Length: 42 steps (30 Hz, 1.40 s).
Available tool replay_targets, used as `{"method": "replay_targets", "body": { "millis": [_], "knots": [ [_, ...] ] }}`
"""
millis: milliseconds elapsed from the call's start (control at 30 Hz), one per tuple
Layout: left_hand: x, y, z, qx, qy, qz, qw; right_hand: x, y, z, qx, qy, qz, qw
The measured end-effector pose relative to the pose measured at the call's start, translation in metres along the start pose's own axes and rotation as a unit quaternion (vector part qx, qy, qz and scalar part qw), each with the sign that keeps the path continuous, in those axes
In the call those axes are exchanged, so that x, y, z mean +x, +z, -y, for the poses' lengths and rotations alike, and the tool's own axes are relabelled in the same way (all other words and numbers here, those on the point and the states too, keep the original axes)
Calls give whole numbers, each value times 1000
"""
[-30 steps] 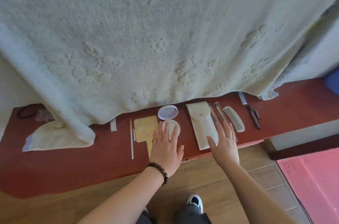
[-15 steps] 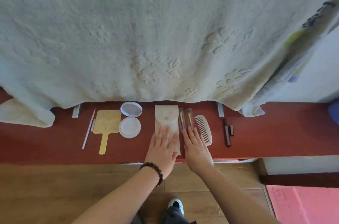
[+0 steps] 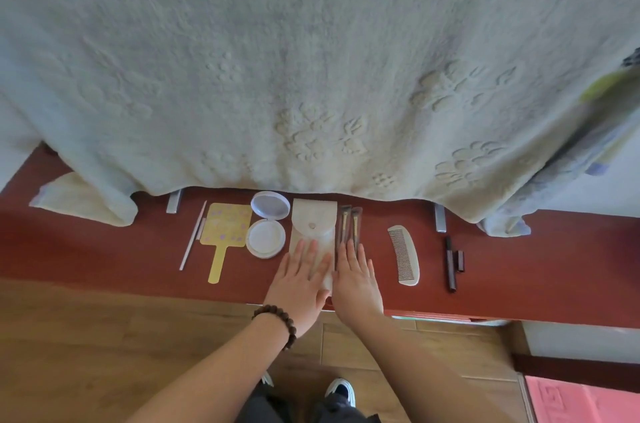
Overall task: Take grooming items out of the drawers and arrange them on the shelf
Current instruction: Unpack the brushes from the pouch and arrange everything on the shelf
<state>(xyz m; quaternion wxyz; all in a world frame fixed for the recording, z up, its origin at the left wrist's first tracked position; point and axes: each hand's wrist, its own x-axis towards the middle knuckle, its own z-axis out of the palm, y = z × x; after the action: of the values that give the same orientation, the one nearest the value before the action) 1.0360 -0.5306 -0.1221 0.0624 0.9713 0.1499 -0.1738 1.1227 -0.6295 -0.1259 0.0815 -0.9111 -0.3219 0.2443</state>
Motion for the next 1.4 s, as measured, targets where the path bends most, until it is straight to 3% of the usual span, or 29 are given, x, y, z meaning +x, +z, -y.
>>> {"method": "replay_targets", "body": {
  "millis": [233,400,767,900,1033,1200,1400],
  "knots": [
    [-1,-6,5,-10,-8,-21,1000,-2,-7,-1,24,-16,-50,998],
    [8,-11,-13,15,76,-21,997,-9,-13,-35,-55,-66,-40,995],
    [1,-2,-31,2,31,1,1000,8,-19,-46,-95,-95,-29,991],
    [0,-4,-33,-33,34,-44,998,4,-34,-73,-50,-49,-88,994],
    [6,-5,-37,-25,63,-23,997,-1,-37,-101,-24,27,-58,998],
    [6,-2,-40,-8,60,3,998,-1,-23,-87,-20,33,-54,998],
    [-3,-1,-41,-24,55,-25,998,4,-21,-64,19,10,-62,998]
  ]
}}
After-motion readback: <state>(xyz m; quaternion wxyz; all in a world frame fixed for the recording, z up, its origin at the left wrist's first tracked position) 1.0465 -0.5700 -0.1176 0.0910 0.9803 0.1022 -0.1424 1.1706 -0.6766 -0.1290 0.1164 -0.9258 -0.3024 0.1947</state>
